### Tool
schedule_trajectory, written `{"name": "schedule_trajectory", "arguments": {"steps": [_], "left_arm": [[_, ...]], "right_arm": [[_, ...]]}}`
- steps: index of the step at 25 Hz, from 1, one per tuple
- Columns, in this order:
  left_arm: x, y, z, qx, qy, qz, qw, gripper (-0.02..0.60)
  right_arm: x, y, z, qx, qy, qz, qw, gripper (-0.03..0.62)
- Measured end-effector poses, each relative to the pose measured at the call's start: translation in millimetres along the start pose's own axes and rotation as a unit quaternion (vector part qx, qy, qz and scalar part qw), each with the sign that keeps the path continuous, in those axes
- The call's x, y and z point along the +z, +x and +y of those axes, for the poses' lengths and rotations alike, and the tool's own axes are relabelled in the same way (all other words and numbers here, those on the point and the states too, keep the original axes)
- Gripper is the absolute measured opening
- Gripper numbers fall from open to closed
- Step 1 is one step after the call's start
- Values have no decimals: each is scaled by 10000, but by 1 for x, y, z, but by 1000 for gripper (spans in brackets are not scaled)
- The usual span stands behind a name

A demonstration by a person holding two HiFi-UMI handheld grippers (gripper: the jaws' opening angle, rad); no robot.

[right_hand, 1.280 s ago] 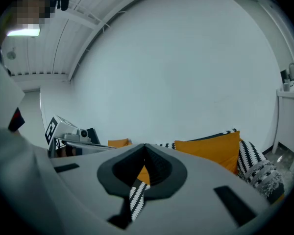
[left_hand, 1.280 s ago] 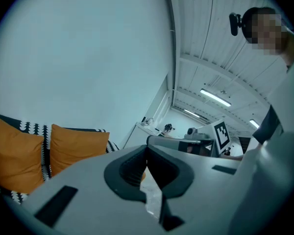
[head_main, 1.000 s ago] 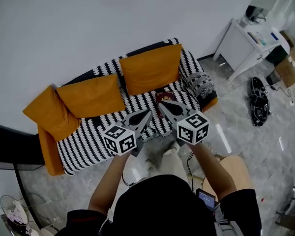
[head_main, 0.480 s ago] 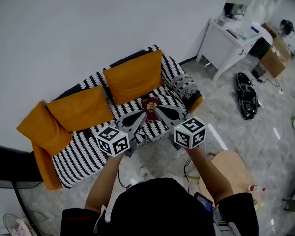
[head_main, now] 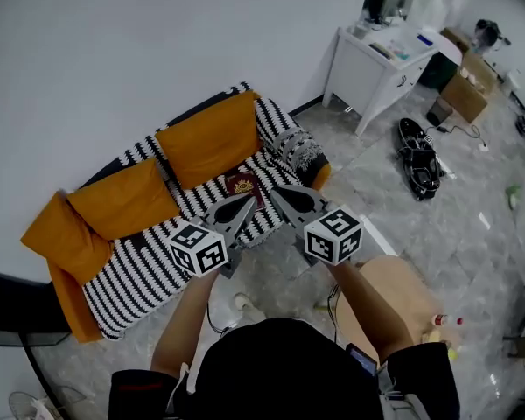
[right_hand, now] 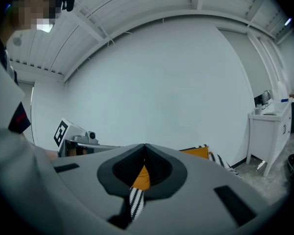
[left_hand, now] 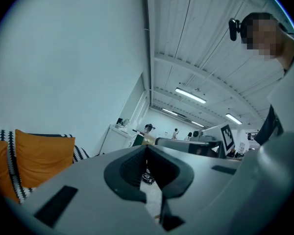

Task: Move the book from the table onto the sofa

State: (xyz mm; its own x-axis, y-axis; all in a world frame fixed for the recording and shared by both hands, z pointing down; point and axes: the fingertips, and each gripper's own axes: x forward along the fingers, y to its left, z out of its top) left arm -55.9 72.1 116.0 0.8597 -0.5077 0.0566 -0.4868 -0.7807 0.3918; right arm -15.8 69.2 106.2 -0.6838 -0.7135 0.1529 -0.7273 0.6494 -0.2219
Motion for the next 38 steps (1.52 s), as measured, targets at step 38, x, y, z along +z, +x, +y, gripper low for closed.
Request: {"name": "schedule_trajectory", "arguments": {"steps": [38], "left_arm": [[-54,-19,-169,456,696,-213,9963,17]], "right_arm": [[-16,-168,56,345,-379,-497,9975,15]]}}
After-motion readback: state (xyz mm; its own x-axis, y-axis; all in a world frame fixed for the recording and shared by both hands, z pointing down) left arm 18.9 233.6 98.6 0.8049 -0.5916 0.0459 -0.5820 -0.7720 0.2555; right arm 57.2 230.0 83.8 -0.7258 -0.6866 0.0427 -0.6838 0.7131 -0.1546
